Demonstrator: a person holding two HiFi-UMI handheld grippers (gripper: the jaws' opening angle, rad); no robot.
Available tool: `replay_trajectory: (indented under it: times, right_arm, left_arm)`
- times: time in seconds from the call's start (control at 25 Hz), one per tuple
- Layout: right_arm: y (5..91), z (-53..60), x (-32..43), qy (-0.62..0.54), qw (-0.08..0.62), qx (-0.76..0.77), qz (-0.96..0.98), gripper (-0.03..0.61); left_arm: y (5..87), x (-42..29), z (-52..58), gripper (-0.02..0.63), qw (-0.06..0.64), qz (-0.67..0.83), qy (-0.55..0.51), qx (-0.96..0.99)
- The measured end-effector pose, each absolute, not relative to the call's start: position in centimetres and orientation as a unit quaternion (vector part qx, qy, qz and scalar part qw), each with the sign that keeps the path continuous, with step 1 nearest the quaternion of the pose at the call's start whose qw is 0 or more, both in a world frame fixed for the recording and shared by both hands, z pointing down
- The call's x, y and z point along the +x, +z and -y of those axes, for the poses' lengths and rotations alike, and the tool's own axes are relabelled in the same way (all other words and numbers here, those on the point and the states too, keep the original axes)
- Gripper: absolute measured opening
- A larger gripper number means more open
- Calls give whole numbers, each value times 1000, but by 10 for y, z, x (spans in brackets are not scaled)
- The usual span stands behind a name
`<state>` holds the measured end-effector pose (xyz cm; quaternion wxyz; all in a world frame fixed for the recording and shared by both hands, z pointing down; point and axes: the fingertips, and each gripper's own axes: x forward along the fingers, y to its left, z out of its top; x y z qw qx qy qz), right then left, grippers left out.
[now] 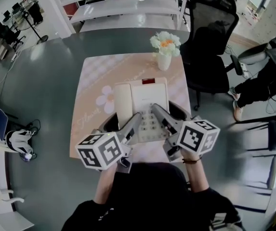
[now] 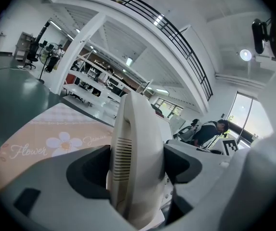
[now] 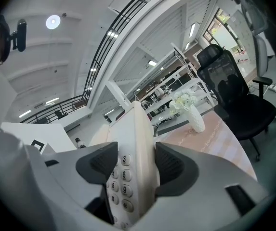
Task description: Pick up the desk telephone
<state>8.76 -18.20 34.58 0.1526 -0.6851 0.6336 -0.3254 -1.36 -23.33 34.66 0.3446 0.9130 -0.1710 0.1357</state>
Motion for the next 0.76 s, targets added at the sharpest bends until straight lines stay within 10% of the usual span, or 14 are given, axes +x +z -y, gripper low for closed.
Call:
replay_trajectory:
  times: [0.76]
  right_arm:
    - [344,181,86,-321,152,-681,-640,232]
  left_arm:
    - [345,-16,231,327,343,174,134,913]
